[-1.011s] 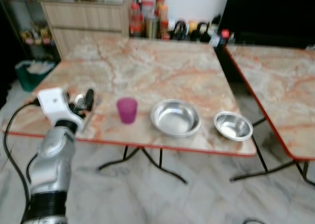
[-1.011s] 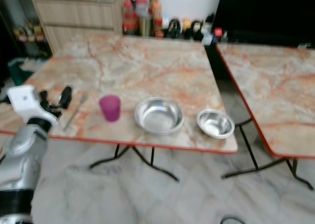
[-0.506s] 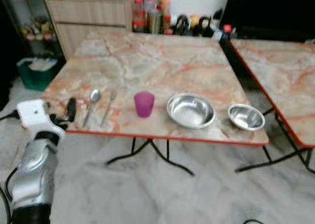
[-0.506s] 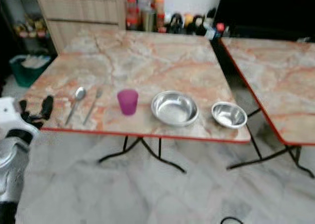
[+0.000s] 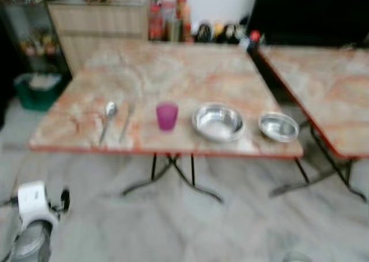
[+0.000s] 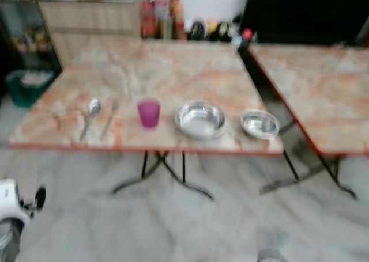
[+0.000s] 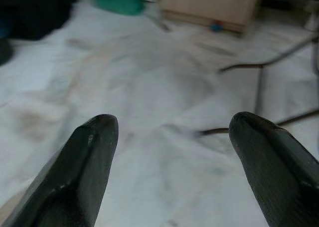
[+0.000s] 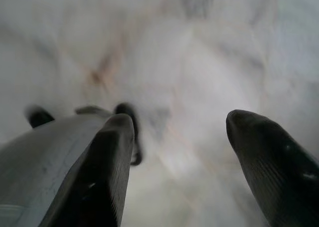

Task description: Setting the table

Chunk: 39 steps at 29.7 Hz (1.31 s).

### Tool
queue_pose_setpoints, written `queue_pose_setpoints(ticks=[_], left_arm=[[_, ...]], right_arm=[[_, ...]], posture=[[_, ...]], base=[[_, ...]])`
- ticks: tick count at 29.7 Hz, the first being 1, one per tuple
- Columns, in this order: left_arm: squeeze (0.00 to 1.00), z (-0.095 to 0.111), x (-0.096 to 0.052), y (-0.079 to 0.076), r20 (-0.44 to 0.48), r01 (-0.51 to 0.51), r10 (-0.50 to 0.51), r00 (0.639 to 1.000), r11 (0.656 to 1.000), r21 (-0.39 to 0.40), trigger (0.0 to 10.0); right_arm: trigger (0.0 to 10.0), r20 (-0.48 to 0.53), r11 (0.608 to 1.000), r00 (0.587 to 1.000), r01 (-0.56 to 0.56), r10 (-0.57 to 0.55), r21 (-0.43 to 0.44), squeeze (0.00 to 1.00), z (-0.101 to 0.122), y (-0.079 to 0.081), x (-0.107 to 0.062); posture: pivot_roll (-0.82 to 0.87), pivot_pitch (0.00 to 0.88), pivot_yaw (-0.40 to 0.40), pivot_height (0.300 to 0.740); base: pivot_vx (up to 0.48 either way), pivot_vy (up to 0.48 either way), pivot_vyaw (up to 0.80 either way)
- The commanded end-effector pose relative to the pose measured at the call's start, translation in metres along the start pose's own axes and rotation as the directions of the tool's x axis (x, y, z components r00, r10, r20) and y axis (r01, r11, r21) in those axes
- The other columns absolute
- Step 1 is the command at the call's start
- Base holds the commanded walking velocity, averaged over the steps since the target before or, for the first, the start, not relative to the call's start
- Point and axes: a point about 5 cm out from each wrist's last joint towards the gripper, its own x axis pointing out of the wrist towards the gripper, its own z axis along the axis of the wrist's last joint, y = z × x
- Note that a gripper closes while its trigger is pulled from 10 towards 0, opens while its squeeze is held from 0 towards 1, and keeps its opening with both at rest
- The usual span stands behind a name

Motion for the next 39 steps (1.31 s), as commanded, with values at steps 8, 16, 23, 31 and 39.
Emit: queue_pose_setpoints(ticks=[8,16,23,31,39], left_arm=[[0.0,-0.088,-0.025,-0.008,-0.432,0.143,-0.09,0.897,0.986,0.09,10.0],[0.0,-0.106,-0.03,-0.017,-0.528,0.141,-0.069,0.847,0.985,0.097,10.0],[0.0,-0.112,-0.033,-0.02,-0.556,0.129,-0.06,0.829,0.988,0.086,10.0],[0.0,-0.118,-0.036,-0.022,-0.575,0.103,-0.039,0.817,0.992,0.079,10.0],[0.0,-0.131,-0.049,-0.016,-0.619,0.071,-0.008,0.785,0.994,0.078,10.0]], right_arm=[[10.0,0.054,1.0,0.999,0.006,-0.007,0.015,0.0,0.01,0.003,0.002],[10.0,0.057,1.0,0.998,0.003,-0.005,0.025,0.0,0.007,0.005,0.001],[10.0,0.052,1.0,0.999,0.005,-0.006,0.026,0.0,0.006,0.005,0.001],[10.0,0.057,1.0,0.998,0.001,-0.002,0.019,0.0,0.007,0.005,0.001],[10.0,0.052,1.0,0.999,-0.005,0.004,0.028,0.0,0.008,0.006,0.001]], posture=[[0.03,0.077,-0.021,0.74],[0.03,0.054,-0.01,0.74],[0.03,0.052,-0.011,0.74],[0.03,0.07,-0.018,0.74],[0.03,0.086,-0.024,0.74]], base=[[0.0,0.0,0.0],[0.0,0.0,0.0],[0.0,0.0,0.0],[0.242,0.0,0.0],[0.286,0.0,0.45]])
